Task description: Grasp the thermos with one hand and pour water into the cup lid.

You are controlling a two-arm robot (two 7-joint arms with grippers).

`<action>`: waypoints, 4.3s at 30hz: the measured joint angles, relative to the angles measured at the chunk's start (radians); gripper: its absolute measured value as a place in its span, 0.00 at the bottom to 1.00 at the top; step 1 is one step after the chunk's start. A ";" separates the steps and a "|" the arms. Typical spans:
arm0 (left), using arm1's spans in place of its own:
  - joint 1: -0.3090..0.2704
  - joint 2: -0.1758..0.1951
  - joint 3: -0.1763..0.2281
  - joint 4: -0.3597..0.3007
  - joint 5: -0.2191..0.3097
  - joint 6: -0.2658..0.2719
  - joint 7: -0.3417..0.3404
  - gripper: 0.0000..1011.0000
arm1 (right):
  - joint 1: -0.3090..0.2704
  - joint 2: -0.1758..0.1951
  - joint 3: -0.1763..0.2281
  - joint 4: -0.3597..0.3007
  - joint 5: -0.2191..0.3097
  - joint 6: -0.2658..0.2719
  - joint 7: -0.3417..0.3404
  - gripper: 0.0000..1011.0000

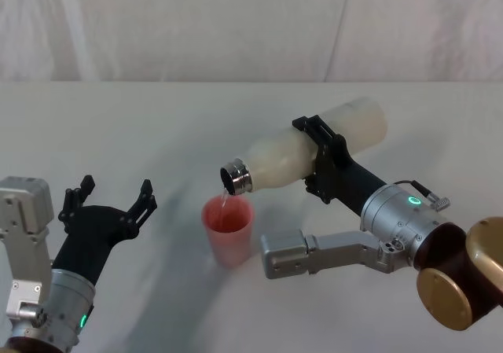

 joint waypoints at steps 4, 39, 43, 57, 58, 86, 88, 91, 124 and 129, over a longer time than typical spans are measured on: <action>0.000 0.000 0.000 0.000 0.000 0.000 0.000 0.99 | 0.001 0.001 0.000 -0.001 0.000 -0.001 0.000 0.94; 0.000 0.000 0.000 0.000 0.000 0.000 0.000 0.99 | 0.013 0.006 -0.001 -0.006 0.001 -0.004 0.006 0.94; 0.000 0.000 0.000 0.000 0.000 0.000 0.000 0.99 | 0.013 0.007 -0.001 -0.006 0.000 -0.003 0.006 0.94; 0.000 0.000 0.000 0.000 0.000 0.000 0.000 0.99 | 0.011 0.009 0.002 -0.009 0.000 -0.001 0.006 0.94; 0.000 0.000 0.000 0.000 0.000 0.000 0.000 0.99 | 0.011 0.008 0.002 -0.009 0.000 -0.001 0.006 0.94; 0.000 0.000 0.000 0.000 0.000 0.000 0.000 0.99 | -0.023 -0.014 0.048 -0.009 0.116 -0.044 -0.023 0.94; 0.000 0.000 0.000 0.000 0.000 0.000 0.000 0.99 | -0.030 -0.020 0.061 -0.009 0.148 -0.055 -0.028 0.94; 0.000 0.000 0.000 0.000 0.000 0.000 0.000 0.99 | -0.035 -0.023 0.068 -0.009 0.166 -0.062 -0.032 0.94; 0.000 0.000 0.000 0.000 0.000 0.000 0.000 0.99 | -0.082 -0.075 0.162 -0.001 0.409 -0.139 -0.034 0.94; 0.000 0.000 0.000 0.000 0.000 0.000 0.000 0.99 | -0.089 -0.078 0.174 -0.002 0.436 -0.144 -0.031 0.94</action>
